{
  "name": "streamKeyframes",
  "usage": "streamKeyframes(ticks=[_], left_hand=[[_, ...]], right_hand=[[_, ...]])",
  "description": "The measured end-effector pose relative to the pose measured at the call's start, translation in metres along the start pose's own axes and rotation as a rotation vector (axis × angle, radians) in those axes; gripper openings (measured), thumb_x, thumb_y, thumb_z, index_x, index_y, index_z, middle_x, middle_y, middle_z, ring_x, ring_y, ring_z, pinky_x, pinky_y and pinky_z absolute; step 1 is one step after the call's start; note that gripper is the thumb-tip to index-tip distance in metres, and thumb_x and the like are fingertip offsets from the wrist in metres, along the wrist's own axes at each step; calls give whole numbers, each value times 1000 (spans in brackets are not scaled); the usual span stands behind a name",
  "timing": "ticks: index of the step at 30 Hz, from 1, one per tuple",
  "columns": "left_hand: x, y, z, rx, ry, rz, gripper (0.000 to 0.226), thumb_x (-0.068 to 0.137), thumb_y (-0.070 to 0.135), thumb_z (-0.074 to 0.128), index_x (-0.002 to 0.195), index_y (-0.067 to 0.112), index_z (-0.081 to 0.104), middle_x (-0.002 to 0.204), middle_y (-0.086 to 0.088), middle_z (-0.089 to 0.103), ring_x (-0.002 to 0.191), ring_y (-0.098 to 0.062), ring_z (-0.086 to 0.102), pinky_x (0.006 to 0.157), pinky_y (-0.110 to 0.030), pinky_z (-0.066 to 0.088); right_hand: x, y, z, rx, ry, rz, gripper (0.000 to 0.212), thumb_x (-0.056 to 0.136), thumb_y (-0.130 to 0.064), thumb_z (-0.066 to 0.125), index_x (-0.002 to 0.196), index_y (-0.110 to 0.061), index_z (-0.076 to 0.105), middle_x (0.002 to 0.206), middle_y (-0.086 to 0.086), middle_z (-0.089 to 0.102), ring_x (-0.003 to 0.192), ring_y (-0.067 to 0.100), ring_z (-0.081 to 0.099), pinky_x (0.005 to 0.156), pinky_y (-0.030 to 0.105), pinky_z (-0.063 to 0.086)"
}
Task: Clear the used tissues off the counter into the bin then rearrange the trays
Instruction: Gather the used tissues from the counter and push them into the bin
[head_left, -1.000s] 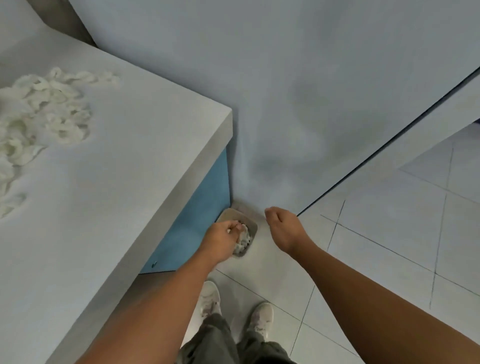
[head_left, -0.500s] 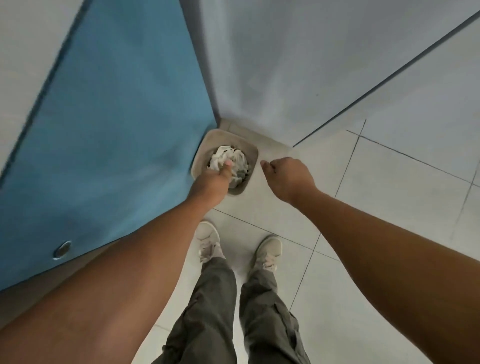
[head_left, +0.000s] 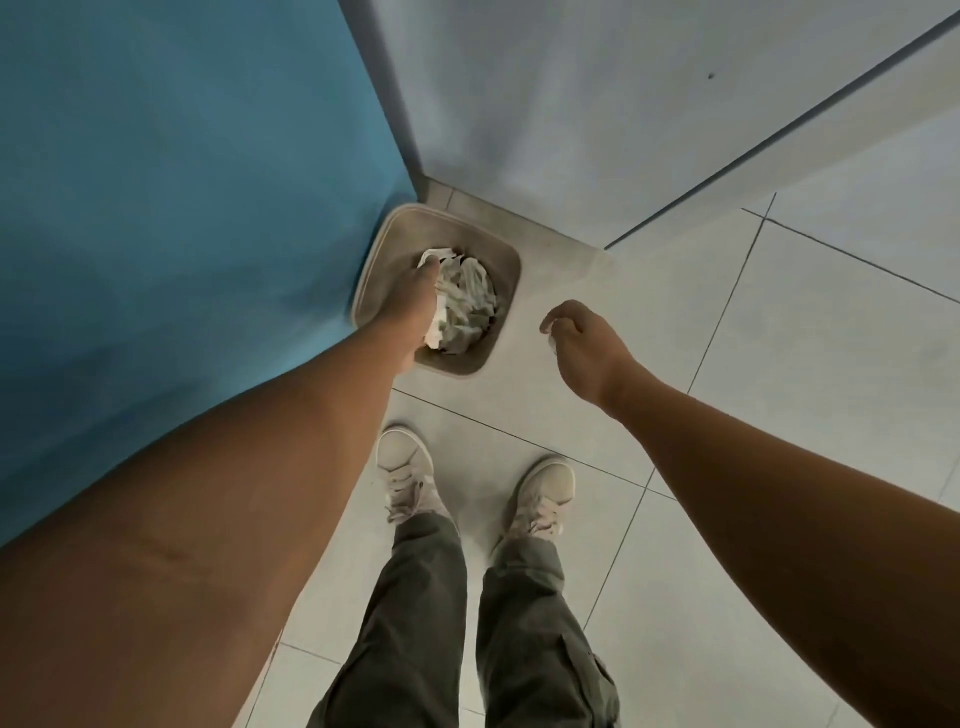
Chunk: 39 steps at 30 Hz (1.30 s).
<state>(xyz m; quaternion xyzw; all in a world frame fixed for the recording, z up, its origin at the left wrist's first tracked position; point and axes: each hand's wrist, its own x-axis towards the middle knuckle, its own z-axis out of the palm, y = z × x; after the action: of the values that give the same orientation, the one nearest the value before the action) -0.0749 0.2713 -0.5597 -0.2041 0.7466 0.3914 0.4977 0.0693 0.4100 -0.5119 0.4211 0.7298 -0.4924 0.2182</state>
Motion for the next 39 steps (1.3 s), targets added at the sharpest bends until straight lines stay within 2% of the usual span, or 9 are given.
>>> streamKeyframes(ticks=[2, 5, 9, 17, 20, 23, 28, 34, 39], left_hand=[[2, 0, -3, 64, 9, 29, 60, 96, 62, 33, 141, 26, 47, 133, 0, 54, 121, -25, 52, 109, -46, 40], [-1, -3, -8, 148, 32, 31, 58, 97, 62, 32, 141, 29, 48, 138, -1, 53, 122, -25, 51, 108, -47, 40], [-1, -25, -21, 204, 78, 55, 51, 99, 58, 34, 130, 23, 55, 128, -8, 58, 117, -29, 55, 105, -49, 44], [5, -58, -45, 262, 132, 101, 41, 100, 47, 45, 131, 24, 60, 129, -6, 61, 115, -26, 58, 100, -43, 49], [0, -57, -47, 365, 158, 203, 38, 102, 39, 44, 132, 20, 59, 135, -4, 58, 121, -25, 54, 100, -34, 43], [-15, -52, -40, 490, 136, 287, 37, 102, 35, 46, 134, 19, 57, 138, -4, 58, 123, -25, 54, 95, -29, 40], [-56, -33, -31, 623, 165, 385, 39, 98, 37, 50, 134, 21, 55, 133, -4, 61, 118, -28, 58, 93, -33, 45], [-157, 20, -30, 799, 275, 712, 43, 92, 30, 58, 133, 17, 56, 128, -8, 61, 115, -29, 56, 96, -43, 49], [-255, 66, -46, 813, 323, 833, 41, 90, 37, 49, 128, 26, 57, 126, 2, 61, 115, -24, 53, 97, -42, 48]], right_hand=[[11, 2, 4, -3, -27, -35, 31, 95, -20, 36, 112, -15, 60, 96, 3, 62, 86, 22, 55, 71, 28, 41], [24, -3, 10, -88, -34, -119, 30, 95, -15, 42, 117, -19, 62, 100, 5, 65, 83, 23, 57, 71, 27, 43], [43, -23, 27, -120, -13, -210, 34, 93, -17, 48, 122, -22, 64, 120, 8, 66, 108, 29, 60, 93, 34, 48], [69, -24, 72, -127, -71, -123, 56, 92, -25, 55, 146, -28, 37, 138, 10, 55, 121, 32, 53, 98, 33, 45], [63, -7, 72, -145, -81, -76, 47, 91, -22, 49, 138, -29, 49, 132, 7, 60, 117, 31, 56, 91, 30, 49], [45, -1, 63, -150, -61, -76, 39, 91, -24, 50, 129, -29, 59, 127, 1, 63, 112, 25, 59, 89, 24, 45], [-6, -18, 34, -185, -10, -152, 39, 92, -34, 57, 131, -29, 58, 127, -1, 64, 117, 20, 57, 97, 26, 42], [-84, -70, -16, -264, 81, -322, 44, 90, -29, 59, 133, -22, 55, 136, 2, 57, 125, 22, 51, 100, 27, 37], [-156, -124, -68, -305, 149, -447, 43, 89, -28, 60, 131, -22, 57, 134, -1, 57, 125, 19, 49, 101, 26, 37]])
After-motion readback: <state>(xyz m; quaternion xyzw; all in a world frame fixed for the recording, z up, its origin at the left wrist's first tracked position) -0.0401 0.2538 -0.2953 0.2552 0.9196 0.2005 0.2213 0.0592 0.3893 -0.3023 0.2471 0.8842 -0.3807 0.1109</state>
